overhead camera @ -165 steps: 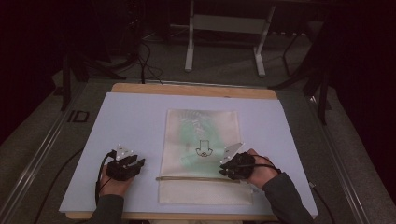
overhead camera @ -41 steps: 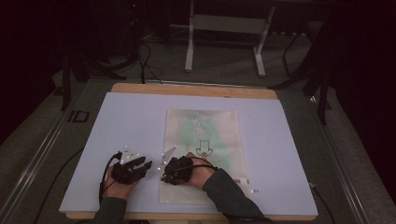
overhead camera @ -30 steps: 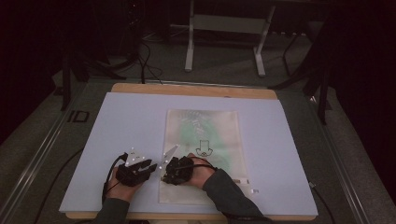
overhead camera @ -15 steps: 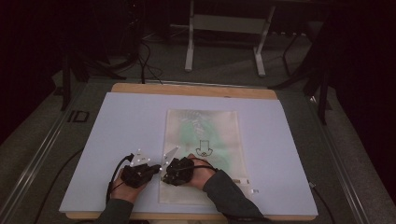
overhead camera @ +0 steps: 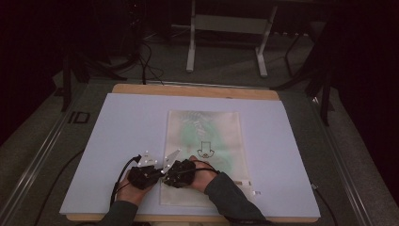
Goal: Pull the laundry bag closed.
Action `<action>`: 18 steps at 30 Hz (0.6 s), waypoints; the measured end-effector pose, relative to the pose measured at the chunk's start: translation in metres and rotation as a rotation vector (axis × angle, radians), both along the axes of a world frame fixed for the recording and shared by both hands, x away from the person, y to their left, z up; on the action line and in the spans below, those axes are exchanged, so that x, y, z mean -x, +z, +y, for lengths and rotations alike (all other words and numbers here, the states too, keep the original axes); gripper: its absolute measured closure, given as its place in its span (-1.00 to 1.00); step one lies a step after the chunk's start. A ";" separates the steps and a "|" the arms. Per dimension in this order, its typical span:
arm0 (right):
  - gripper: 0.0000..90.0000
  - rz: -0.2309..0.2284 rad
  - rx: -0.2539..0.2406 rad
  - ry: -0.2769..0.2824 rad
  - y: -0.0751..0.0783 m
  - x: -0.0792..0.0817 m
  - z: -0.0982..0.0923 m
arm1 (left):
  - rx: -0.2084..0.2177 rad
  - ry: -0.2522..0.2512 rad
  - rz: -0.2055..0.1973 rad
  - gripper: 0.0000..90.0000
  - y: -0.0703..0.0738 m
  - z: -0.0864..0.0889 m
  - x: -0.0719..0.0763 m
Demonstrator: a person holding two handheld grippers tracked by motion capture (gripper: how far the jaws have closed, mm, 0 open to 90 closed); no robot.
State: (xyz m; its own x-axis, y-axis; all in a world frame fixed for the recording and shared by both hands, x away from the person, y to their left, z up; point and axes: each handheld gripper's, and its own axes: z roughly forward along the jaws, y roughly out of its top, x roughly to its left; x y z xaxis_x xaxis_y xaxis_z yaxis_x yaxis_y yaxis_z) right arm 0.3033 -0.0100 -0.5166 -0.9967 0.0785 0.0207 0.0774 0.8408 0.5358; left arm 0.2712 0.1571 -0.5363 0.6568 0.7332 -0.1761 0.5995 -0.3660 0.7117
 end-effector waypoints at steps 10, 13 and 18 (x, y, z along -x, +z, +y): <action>0.80 -0.002 0.002 0.008 0.000 0.000 0.000 | 0.030 -0.001 0.042 0.98 -0.002 0.001 0.000; 0.80 -0.009 0.005 0.011 0.001 0.000 0.001 | 0.046 0.001 0.068 0.98 -0.002 0.003 -0.003; 0.81 -0.012 -0.003 0.011 0.000 0.000 -0.001 | 0.004 -0.001 0.037 0.98 0.000 -0.001 0.000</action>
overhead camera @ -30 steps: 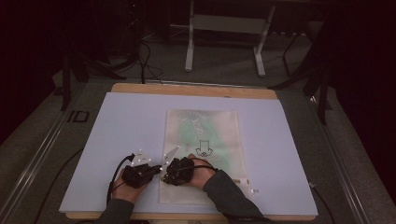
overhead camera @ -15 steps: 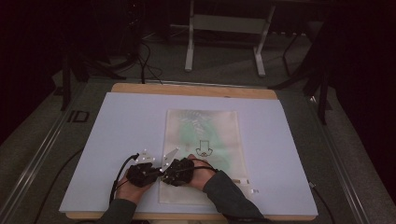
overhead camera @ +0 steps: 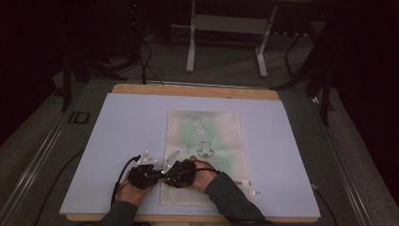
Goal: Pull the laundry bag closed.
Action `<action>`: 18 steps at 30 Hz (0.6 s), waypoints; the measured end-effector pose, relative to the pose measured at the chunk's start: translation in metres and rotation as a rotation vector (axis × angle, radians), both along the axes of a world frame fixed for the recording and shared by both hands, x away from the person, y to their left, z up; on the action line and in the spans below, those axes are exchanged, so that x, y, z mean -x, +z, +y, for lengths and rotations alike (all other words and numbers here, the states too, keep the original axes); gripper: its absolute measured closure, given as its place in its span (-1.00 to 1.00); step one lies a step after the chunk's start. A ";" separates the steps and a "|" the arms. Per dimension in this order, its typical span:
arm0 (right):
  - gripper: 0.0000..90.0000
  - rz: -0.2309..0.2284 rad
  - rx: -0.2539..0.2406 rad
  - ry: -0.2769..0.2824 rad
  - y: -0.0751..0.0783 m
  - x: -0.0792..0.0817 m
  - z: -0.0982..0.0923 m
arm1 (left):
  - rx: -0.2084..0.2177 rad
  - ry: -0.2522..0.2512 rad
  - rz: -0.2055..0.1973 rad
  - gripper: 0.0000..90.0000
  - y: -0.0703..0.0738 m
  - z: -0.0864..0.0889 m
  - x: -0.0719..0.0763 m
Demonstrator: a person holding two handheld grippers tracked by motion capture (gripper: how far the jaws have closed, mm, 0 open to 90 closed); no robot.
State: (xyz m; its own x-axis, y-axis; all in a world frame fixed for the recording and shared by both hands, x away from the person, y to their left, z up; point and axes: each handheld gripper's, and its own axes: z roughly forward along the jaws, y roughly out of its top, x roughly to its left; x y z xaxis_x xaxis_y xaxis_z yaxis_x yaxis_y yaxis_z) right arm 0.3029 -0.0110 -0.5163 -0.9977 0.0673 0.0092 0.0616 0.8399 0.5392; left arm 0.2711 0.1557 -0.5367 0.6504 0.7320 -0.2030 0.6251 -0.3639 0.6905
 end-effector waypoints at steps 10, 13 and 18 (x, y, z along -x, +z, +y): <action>0.81 -0.015 0.012 0.002 0.001 0.002 -0.001 | -0.029 -0.007 -0.024 0.98 0.001 -0.003 0.002; 0.82 -0.017 0.019 0.004 0.002 0.002 -0.001 | -0.034 -0.006 -0.021 0.99 0.001 -0.003 0.002; 0.82 -0.031 0.028 0.013 0.003 0.001 -0.002 | -0.059 -0.002 -0.025 0.99 0.002 -0.006 0.003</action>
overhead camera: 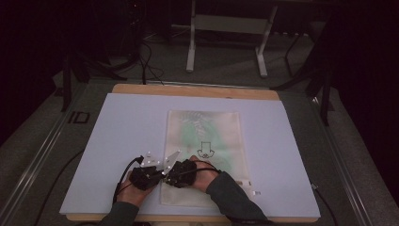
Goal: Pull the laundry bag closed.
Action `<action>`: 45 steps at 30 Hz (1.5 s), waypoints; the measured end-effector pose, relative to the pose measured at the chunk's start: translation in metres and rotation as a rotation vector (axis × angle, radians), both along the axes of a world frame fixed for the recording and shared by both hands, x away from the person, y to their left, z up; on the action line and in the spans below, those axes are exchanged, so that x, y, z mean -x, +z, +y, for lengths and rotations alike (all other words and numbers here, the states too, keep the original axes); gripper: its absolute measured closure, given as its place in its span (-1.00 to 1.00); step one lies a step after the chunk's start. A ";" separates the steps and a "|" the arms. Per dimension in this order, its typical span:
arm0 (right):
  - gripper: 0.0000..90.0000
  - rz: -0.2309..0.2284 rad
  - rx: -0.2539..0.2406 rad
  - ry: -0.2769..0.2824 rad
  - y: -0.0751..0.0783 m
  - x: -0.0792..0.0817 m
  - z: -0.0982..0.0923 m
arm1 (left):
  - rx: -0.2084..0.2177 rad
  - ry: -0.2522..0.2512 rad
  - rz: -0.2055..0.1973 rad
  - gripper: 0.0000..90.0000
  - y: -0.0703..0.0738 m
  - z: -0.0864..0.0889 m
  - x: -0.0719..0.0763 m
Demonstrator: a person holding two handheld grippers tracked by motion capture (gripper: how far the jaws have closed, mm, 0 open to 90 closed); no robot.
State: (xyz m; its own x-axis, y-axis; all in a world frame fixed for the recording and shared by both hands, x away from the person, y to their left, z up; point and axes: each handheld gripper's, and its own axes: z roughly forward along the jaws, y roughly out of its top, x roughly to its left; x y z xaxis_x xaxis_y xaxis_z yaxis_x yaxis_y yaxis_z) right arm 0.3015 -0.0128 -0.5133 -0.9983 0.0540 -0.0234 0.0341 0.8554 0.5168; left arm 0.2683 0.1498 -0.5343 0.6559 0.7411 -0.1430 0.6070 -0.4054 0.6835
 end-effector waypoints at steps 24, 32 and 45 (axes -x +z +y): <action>0.83 -0.027 0.082 0.019 0.006 0.003 -0.004 | -0.011 -0.001 -0.006 0.99 0.000 -0.001 0.001; 0.83 -0.037 0.090 0.020 0.005 0.004 -0.009 | 0.001 0.002 -0.005 0.99 0.000 0.000 0.001; 0.83 -0.050 0.113 0.027 0.006 0.006 -0.015 | 0.000 0.002 -0.005 0.99 0.000 0.000 0.001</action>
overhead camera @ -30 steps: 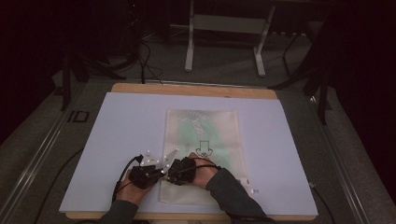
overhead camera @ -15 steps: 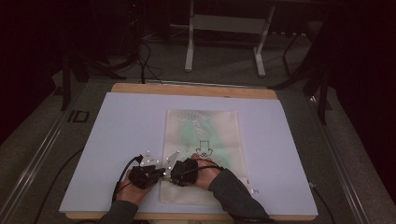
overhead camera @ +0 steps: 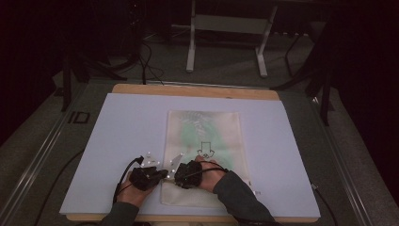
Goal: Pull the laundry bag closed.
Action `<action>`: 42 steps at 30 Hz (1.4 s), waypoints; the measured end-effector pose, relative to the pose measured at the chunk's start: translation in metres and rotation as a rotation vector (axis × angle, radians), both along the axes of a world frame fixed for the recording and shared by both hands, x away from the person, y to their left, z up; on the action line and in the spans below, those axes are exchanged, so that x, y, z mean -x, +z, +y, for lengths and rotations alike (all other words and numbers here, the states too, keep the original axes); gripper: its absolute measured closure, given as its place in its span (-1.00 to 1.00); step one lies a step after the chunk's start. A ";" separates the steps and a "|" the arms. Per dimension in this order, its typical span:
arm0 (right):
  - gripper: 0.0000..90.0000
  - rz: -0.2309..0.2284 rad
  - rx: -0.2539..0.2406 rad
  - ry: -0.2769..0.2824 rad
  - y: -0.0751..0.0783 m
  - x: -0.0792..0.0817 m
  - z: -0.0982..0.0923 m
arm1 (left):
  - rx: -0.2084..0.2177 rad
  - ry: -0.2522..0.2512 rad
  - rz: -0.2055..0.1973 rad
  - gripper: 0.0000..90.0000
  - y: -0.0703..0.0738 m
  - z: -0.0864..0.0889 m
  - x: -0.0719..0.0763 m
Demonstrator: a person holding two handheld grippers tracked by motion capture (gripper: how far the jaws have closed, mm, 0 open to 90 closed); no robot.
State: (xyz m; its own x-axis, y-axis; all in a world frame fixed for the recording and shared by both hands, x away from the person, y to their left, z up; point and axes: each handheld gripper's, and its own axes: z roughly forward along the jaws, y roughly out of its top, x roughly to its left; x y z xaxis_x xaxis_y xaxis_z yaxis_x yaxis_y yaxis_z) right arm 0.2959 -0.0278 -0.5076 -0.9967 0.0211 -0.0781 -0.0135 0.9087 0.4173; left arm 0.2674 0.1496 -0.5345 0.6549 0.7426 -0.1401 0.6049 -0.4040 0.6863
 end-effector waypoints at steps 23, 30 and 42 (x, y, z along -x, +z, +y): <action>0.83 -0.050 0.067 0.014 0.005 0.007 -0.004 | 0.007 0.000 0.002 0.99 0.000 0.001 0.000; 0.83 -0.051 0.078 0.013 0.005 0.008 -0.006 | 0.008 -0.001 0.002 0.99 0.000 0.001 -0.001; 0.83 -0.047 0.088 0.013 0.007 0.009 -0.014 | 0.010 0.000 0.004 0.99 -0.001 0.001 -0.001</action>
State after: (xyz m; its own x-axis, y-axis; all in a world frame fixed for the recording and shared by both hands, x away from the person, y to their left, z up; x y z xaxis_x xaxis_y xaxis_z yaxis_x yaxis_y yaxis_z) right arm 0.2870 -0.0418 -0.5007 -0.9921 -0.0007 -0.1258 -0.0431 0.9414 0.3345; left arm 0.2679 0.1507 -0.5350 0.6542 0.7413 -0.1502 0.6076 -0.3967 0.6881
